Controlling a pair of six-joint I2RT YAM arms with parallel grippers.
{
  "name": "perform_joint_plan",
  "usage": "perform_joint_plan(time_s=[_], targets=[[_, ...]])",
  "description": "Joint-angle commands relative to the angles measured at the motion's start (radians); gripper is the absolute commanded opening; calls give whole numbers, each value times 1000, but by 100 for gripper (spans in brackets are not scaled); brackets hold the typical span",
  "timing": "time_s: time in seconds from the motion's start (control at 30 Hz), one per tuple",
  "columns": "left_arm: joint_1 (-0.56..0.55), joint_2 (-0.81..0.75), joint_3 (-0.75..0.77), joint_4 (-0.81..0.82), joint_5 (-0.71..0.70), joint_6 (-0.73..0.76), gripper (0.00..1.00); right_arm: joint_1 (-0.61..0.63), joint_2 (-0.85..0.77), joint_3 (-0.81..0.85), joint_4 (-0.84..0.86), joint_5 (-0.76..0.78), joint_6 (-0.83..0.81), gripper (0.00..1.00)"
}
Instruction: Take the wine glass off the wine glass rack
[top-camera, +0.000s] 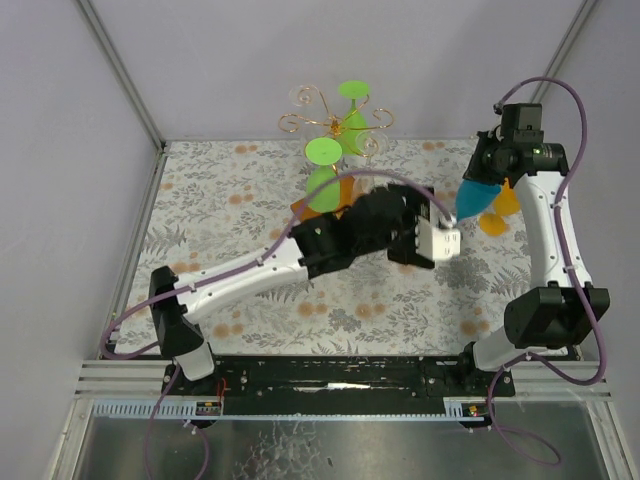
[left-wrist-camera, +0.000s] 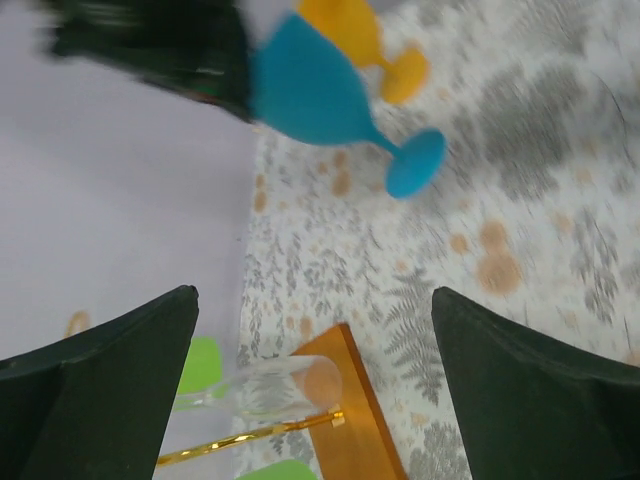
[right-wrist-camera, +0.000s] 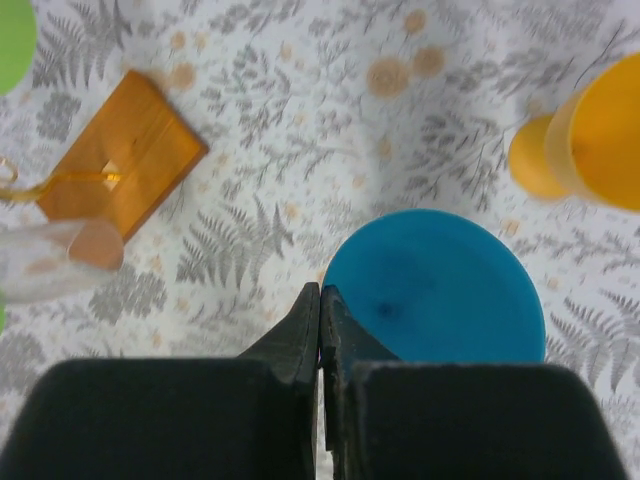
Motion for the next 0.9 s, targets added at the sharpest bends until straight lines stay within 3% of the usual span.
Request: perform_joint_plan(time_s=[0.0,0.13,0.4,0.87], targets=[[95,13,221,-82,95,-361,100,10,-34,-94,320,91,-27,0],[183,-4,316,-100,212,-559,100,28,-51,-260,550,108,-74,0],[397,-43,395,-81,445,-914,100,55,-13,-409,741,188,-116,0],[512,-74,350,-74,518,-1041,100,64,24,-504,840,354,-192,0]])
